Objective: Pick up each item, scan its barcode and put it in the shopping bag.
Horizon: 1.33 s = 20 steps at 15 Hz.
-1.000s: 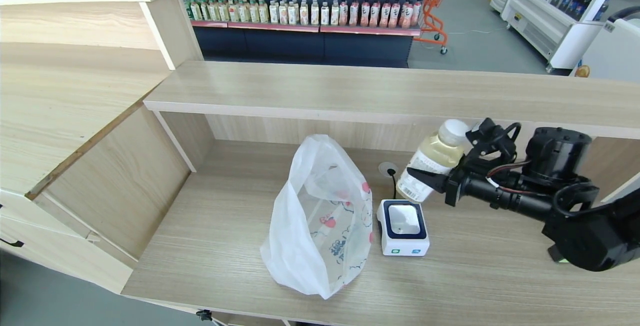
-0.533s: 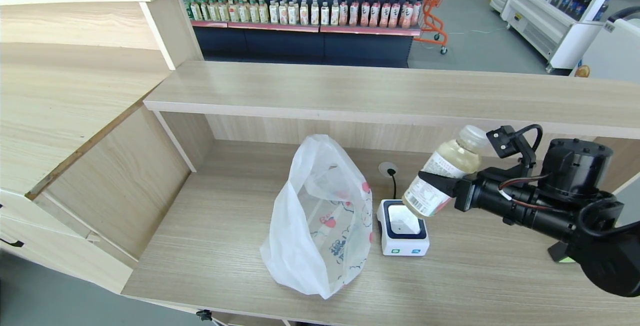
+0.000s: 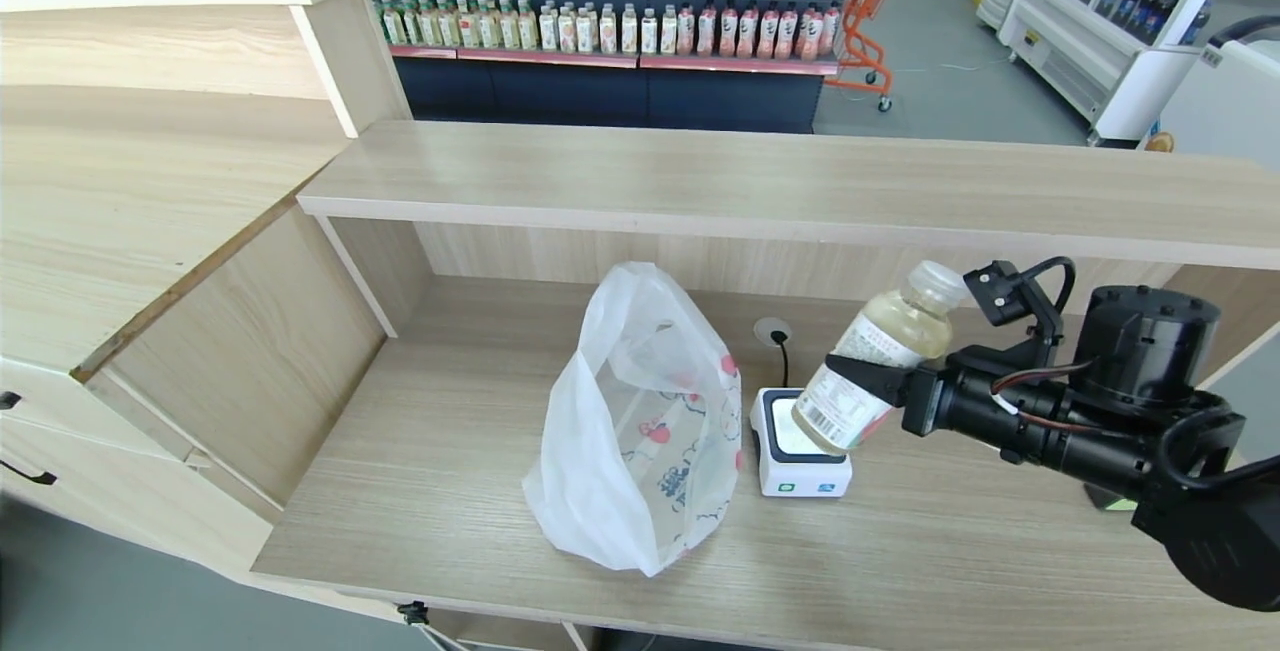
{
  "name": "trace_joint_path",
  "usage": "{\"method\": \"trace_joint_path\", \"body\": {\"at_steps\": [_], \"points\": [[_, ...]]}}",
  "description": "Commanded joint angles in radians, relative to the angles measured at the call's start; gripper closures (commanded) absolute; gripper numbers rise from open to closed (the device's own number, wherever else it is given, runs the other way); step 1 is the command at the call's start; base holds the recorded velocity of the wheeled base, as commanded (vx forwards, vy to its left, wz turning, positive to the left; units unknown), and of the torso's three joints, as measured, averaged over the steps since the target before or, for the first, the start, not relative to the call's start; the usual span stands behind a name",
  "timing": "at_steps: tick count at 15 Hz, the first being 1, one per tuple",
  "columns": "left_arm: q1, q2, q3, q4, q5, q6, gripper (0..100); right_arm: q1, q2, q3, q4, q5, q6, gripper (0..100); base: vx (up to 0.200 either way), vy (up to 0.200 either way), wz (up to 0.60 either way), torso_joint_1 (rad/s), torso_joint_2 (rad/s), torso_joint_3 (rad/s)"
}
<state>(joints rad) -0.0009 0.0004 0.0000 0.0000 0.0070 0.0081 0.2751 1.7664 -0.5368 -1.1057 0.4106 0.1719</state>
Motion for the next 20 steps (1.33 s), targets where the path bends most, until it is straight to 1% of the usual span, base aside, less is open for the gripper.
{"method": "trace_joint_path", "body": {"at_steps": [1, 4, 5, 6, 8, 11, 14, 17, 20], "points": [[-0.001, 0.001, 0.0, 0.0, 0.001, 0.001, 0, 0.022, 0.004, -0.003, 0.003, -0.001, 0.003, 100, 0.0, 0.0, 0.0, 0.0, 0.0, 0.0], [-0.001, 0.0, 0.0, 0.0, 0.001, 0.003, 0, 0.058, 0.019, -0.005, 0.003, -0.001, 0.003, 100, 0.0, 0.0, 0.0, 0.0, 0.0, 0.0], [-0.001, 0.001, 0.0, 0.0, 0.001, 0.001, 0, 0.072, 0.021, -0.003, 0.003, -0.001, 0.009, 100, 0.0, 0.2, 0.0, -0.002, 0.01, 0.002], [-0.001, 0.0, 0.0, 0.0, 0.001, 0.003, 0, 0.082, 0.025, -0.008, 0.003, -0.001, 0.028, 100, 0.0, 0.2, 0.0, 0.002, 0.0, 0.002], [-0.001, 0.0, 0.0, 0.0, 0.001, -0.002, 0, 0.105, 0.039, -0.015, 0.004, -0.009, 0.075, 100, 0.0, 0.0, 0.0, 0.0, 0.0, 0.0], [0.001, 0.001, 0.0, 0.0, 0.001, -0.002, 0, 0.136, 0.1, -0.029, 0.003, -0.119, 0.141, 100, 0.0, 0.0, 0.0, 0.0, 0.0, 0.0], [0.001, 0.0, 0.0, 0.0, 0.001, -0.002, 0, 0.164, 0.154, -0.025, 0.001, -0.153, 0.155, 100, 0.0, 0.0, 0.0, 0.0, 0.0, 0.0], [-0.001, 0.0, 0.0, 0.0, 0.001, -0.002, 0, 0.18, 0.249, -0.069, -0.016, -0.188, 0.15, 100, 0.0, 0.0, 0.0, 0.0, 0.0, 0.0], [0.001, 0.001, 0.0, 0.0, 0.001, -0.002, 0, 0.188, 0.381, -0.216, -0.022, -0.187, 0.077, 100, 0.0, 0.0, 0.0, 0.0, 0.0, 0.0]]}}
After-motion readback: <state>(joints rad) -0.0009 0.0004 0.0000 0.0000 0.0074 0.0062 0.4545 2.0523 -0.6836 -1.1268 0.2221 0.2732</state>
